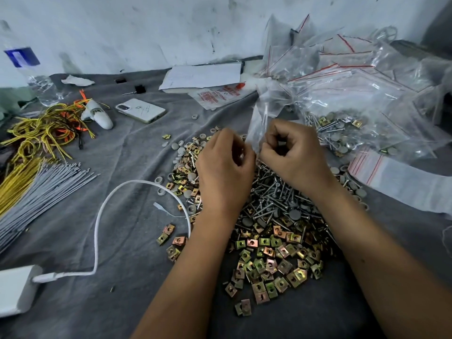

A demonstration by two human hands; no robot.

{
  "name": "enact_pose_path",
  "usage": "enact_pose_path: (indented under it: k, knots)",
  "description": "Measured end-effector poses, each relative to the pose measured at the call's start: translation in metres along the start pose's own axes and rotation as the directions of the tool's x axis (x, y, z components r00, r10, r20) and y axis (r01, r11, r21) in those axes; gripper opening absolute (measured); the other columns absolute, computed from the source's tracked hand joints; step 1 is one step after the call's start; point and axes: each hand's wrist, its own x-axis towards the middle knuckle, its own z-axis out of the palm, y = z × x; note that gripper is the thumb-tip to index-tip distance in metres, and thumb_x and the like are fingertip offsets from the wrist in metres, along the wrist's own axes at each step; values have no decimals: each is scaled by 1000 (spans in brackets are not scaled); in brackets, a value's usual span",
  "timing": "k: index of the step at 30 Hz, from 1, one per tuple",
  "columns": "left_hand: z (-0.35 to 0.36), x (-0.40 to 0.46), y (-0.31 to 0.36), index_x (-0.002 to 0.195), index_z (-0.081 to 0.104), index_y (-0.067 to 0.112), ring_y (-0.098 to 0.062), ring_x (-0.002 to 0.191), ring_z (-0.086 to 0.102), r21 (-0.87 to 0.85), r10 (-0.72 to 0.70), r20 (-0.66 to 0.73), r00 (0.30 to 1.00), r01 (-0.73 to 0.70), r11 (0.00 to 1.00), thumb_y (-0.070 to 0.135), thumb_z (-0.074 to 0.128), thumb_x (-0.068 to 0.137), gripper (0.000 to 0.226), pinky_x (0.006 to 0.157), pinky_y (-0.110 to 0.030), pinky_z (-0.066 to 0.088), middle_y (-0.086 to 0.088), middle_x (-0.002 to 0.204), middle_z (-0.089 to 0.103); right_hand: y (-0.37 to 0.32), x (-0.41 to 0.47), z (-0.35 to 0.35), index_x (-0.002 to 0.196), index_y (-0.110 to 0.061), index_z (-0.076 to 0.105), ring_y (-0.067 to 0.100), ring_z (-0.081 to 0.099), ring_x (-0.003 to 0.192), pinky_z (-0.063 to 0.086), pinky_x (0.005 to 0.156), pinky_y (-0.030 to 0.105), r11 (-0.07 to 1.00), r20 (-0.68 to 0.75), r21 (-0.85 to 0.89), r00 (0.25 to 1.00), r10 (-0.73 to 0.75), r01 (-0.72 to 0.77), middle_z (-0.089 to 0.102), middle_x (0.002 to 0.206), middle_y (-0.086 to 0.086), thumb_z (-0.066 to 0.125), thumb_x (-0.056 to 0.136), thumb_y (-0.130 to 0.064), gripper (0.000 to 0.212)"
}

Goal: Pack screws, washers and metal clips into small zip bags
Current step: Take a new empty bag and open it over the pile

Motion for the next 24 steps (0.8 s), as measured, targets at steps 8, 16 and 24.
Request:
enact_pose_path:
  k: [8,16,24]
  knots:
    - [-11,6,-4,72,58,2,-18,60,50,43,-8,-260,966,20,999,-6,69,80,16,55,-26,38,-6,68,59,5,2,1,68,-5,48,15,40,57,35,51,35,998,-69,-31,996,51,-54,45,62,9,65,86,-2,25]
    - [-30,19,-10,79,67,-6,-32,79,59,176,162,-476,864,-87,981,-9,69,84,7,69,-42,52,-20,88,65,23,4,-9,84,-34,58,22,45,102,33,79,35,853,321,-514,902,288,-89,50,89,-14,57,96,-53,22]
    - [-13,4,8,81,65,3,-28,82,56,300,98,-35,995,-83,950,-7,66,78,11,63,-34,39,-9,84,65,19,4,-18,109,-11,75,15,62,96,43,79,14,933,331,-338,912,244,-127,65,103,-7,75,90,-26,24]
